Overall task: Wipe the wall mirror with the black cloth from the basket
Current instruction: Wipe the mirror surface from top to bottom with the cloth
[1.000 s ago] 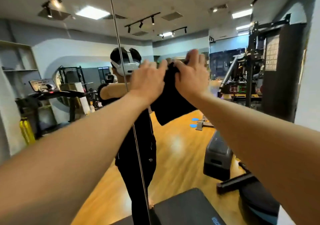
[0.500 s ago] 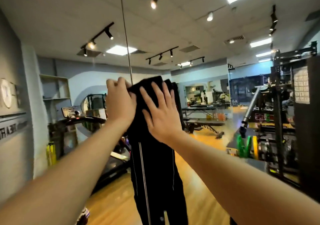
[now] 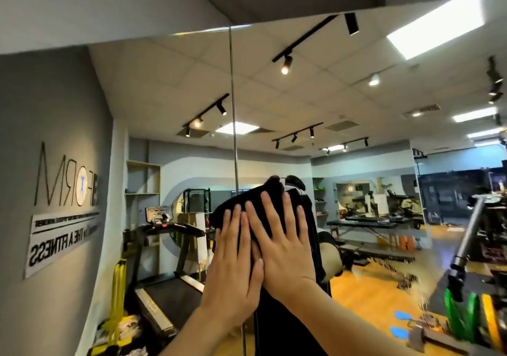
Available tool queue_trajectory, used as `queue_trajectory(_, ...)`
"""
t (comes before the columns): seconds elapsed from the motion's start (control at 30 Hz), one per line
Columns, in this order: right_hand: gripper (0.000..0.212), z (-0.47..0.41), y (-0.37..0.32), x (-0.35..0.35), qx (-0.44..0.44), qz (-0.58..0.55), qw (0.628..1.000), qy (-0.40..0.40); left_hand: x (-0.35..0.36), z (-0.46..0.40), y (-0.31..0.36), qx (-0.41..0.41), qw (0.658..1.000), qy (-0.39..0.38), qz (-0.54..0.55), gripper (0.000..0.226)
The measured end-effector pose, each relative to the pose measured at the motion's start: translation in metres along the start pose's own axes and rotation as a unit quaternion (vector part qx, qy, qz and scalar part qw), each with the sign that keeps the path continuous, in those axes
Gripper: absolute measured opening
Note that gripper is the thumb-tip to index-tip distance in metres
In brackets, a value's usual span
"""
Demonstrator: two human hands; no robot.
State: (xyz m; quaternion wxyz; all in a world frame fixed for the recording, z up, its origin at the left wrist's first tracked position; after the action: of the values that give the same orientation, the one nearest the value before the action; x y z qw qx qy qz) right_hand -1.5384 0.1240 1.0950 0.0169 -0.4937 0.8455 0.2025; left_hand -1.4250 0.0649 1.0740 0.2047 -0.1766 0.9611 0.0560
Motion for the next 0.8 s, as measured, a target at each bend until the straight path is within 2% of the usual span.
queue_trajectory(0.33,0.07,-0.044,0.008,0.0,-0.039,-0.004,0.998,0.046,0.004,-0.05,-0.013,0.013,0.995,0.093,0.047,0.066)
queue_trajectory(0.43,0.056,-0.036,0.006,-0.003,-0.031,-0.024,0.994,0.106,0.007,-0.048,-0.016,0.023,0.993,0.103,0.05,0.065)
queue_trajectory(0.5,0.054,-0.018,0.004,-0.005,-0.021,-0.032,0.99,0.138,0.01,-0.043,-0.018,0.021,0.994,0.105,0.038,0.064)
queue_trajectory(0.6,0.066,0.005,0.004,-0.005,-0.015,-0.028,0.992,0.126,0.014,-0.038,-0.018,0.03,0.994,0.105,0.001,0.068)
queue_trajectory(0.7,0.065,-0.001,0.01,-0.004,-0.012,-0.014,0.993,0.117,0.014,-0.043,-0.017,0.038,0.993,0.111,-0.02,0.07)
queue_trajectory(0.8,0.06,-0.019,0.011,-0.002,-0.016,-0.006,0.993,0.115,0.01,-0.054,-0.02,0.039,0.992,0.118,0.007,0.068)
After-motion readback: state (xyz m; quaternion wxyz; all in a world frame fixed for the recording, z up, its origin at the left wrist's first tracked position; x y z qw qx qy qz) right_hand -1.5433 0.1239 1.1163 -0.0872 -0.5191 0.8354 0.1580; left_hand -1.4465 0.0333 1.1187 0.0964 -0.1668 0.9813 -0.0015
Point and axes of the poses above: each hand's wrist, its own z-axis away from the middle knuckle, its own x-axis out of the palm, y = z × x, the point moved 2 cm from there along -z, towards the middle knuckle, and after that the axes turned 6 degrees about -x, right-handed, at the moved point
